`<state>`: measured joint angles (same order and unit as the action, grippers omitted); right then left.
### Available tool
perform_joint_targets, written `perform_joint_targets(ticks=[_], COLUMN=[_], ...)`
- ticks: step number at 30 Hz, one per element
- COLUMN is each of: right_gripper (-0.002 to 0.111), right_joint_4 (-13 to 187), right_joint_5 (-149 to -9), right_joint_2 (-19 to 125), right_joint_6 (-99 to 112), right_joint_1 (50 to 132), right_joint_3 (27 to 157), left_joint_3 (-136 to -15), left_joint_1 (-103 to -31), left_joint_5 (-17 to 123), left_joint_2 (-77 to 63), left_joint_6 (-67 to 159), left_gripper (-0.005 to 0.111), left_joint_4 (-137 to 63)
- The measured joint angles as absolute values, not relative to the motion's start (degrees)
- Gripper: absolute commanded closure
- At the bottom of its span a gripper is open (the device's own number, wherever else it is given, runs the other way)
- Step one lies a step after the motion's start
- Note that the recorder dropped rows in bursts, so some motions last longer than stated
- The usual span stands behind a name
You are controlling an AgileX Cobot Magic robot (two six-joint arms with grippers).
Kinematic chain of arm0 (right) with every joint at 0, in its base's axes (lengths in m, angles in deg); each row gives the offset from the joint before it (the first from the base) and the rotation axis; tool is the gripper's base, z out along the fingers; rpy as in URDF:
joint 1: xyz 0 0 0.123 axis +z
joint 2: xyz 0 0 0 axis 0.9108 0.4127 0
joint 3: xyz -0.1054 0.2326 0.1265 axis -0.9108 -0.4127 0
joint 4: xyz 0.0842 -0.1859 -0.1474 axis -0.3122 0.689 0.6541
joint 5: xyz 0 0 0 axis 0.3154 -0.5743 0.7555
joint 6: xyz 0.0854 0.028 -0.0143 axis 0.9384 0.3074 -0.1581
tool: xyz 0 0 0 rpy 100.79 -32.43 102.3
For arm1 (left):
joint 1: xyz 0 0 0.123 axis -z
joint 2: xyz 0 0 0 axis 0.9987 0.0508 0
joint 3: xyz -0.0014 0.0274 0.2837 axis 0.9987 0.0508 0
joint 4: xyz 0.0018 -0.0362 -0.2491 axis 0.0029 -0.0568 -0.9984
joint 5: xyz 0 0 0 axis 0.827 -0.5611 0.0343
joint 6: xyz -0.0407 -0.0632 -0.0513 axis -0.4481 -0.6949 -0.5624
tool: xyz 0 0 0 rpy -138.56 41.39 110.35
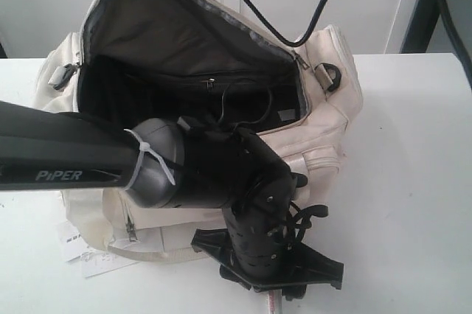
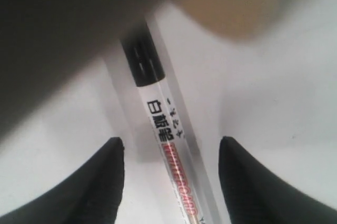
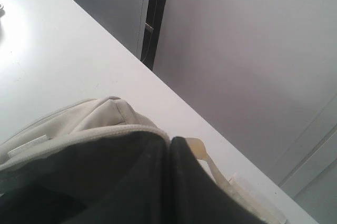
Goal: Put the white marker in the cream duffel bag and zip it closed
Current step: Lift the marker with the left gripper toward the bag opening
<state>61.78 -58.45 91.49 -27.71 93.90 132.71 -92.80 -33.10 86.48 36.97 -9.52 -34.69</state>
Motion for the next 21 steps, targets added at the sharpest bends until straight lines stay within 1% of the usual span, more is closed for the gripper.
perform_joint_targets(ticks=[3, 5, 6, 8, 10, 11, 21], right_gripper=[0.108, 0.108, 0.108, 0.108, 0.108, 0.108, 0.108], right_joint_4=[61.8, 61.8, 61.8, 61.8, 61.8, 61.8, 61.8], right_joint_5=[-58.5, -58.5, -58.5, -58.5, -58.5, -58.5, -58.5], right_joint_2=[91.5, 91.5, 91.5, 91.5, 91.5, 91.5, 91.5], right_joint_6=[-27.7, -27.7, -27.7, -27.7, -27.7, -27.7, -27.7], right_joint_1=[93.9, 93.9, 93.9, 93.9, 93.9, 93.9, 93.9], right_joint_3=[132.7, 132.7, 132.7, 132.7, 132.7, 132.7, 132.7], left_joint_3=[-92.9, -92.9, -92.9, -93.0, -93.0, -93.0, -93.0], left_joint_1=[-33.1, -33.1, -33.1, -33.1, -33.1, -33.1, -31.5], left_joint_5=[86.4, 86.4, 86.4, 86.4, 86.4, 86.4, 87.3], left_joint_2=[37.6, 37.6, 37.6, 37.7, 37.7, 37.7, 34.7], left_joint_6=[-9.5, -9.5, -9.5, -9.5, -9.5, -9.5, -8.6], left_gripper=[0.052, 0.056, 0.061, 0.077, 0.102, 0.106, 0.107], left_joint_4=[-34.7, -34.8, -34.8, -34.8, -34.9, -34.9, -32.1])
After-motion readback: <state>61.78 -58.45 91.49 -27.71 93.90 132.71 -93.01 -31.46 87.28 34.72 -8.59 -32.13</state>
